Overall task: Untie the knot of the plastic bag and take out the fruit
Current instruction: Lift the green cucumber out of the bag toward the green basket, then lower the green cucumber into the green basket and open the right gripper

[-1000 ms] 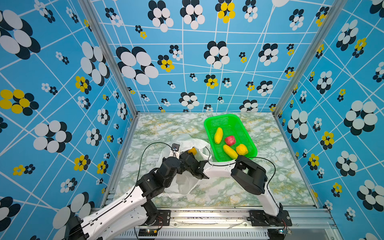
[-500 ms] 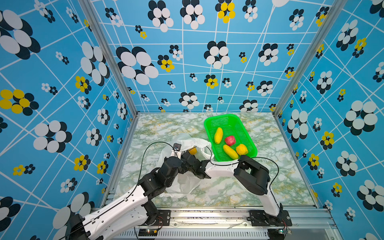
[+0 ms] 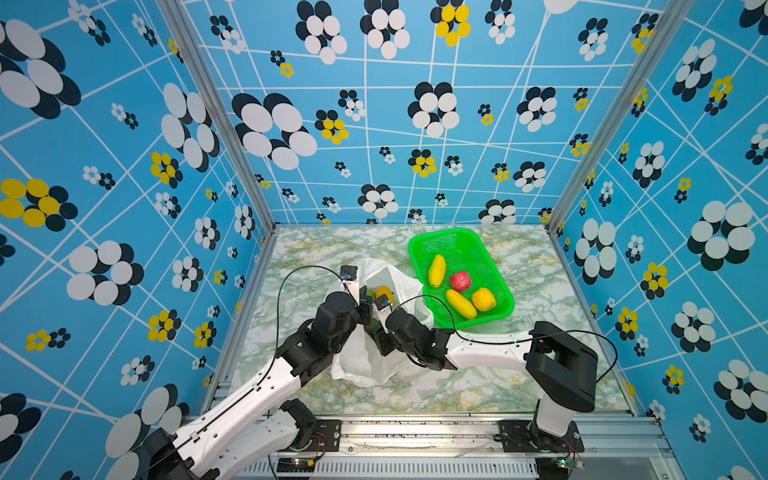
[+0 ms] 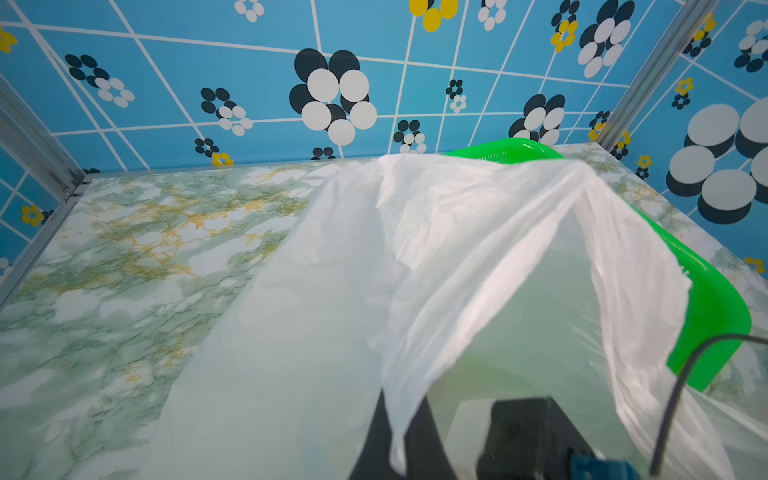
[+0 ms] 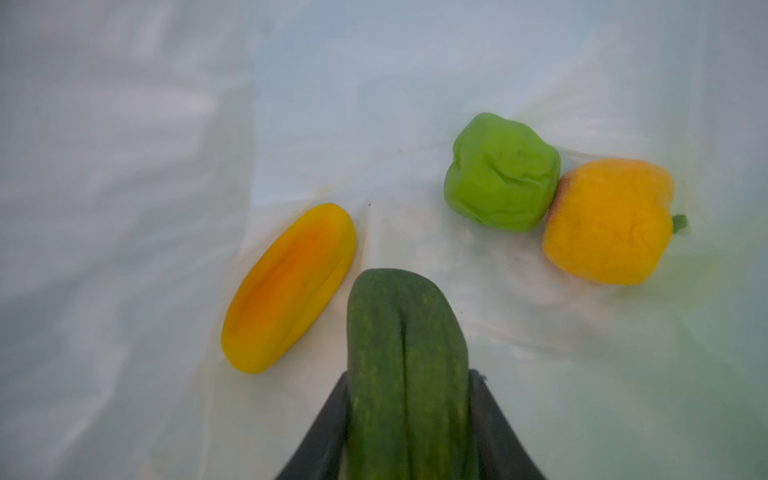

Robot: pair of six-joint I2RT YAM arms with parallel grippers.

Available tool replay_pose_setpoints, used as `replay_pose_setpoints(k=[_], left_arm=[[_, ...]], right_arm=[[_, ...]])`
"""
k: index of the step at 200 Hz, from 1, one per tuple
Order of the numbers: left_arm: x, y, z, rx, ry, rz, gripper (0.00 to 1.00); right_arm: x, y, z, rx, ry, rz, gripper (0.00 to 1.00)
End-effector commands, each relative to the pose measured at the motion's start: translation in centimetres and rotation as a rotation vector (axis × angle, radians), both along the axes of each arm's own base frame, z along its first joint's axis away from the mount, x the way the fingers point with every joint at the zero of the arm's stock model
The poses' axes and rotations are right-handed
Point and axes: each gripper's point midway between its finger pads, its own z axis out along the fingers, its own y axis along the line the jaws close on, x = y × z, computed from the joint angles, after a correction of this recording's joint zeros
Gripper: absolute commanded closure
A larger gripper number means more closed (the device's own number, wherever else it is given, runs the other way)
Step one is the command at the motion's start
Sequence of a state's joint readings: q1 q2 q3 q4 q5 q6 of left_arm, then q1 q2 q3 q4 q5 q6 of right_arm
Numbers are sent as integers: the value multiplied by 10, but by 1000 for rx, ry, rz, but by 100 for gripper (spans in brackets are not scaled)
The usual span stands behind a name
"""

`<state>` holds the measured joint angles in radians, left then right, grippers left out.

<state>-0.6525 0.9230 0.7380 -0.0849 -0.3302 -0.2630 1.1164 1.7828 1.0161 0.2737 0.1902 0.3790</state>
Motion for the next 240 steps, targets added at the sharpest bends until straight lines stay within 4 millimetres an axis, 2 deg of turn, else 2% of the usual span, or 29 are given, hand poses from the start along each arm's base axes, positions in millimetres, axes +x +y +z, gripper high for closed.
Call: replay_pose_setpoints(k=[1, 24, 50, 93, 117, 139, 168, 186, 212, 240], left_arm=[[8, -4, 11, -32, 14, -18, 100], [10, -5, 7, -22, 13, -22, 100], [8, -1, 5, -15, 8, -15, 100], [2, 0, 6, -28, -14, -31, 100], [2, 0, 4, -22, -8, -33, 100], [1, -2, 4, -26, -3, -41, 100], [0, 0, 3, -28, -2, -38, 100], [-1, 1, 4, -29, -7, -36, 100], [-2, 0, 4, -35, -8, -39, 100], [-2, 0, 3, -32, -3, -40, 100]], right_arm=[[-9, 1, -2, 26, 19, 8, 77], [-18, -3, 11, 36, -28, 21, 78], [-28, -19, 50, 69, -127, 13, 79], [-30, -78, 121, 157, -289, -72, 76], [-25, -112, 149, 175, -357, -148, 75], [-17, -144, 165, 189, -406, -232, 76], [-8, -181, 172, 227, -432, -315, 72], [2, -201, 167, 220, -424, -383, 71], [26, -226, 148, 169, -373, -502, 71], [58, -247, 118, 94, -262, -617, 69]])
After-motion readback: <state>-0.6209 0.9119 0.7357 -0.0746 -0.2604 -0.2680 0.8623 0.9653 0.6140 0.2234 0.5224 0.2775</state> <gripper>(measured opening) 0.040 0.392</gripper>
